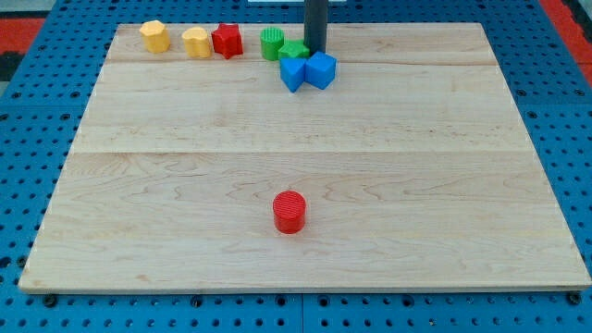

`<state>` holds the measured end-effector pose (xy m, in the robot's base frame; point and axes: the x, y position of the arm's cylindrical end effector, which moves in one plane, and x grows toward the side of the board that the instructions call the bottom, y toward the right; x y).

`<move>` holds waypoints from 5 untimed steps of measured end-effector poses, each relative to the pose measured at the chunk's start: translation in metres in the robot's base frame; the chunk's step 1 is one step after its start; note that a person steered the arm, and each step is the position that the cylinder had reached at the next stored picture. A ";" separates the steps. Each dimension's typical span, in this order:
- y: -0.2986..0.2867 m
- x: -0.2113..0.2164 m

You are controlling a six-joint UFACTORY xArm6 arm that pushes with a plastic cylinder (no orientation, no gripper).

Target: Push the blue cube to the center

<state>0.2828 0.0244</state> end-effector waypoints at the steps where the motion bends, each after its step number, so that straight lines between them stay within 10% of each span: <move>1: 0.000 0.049; 2: -0.005 0.097; 3: 0.004 0.043; 4: 0.064 0.093; 5: -0.006 0.159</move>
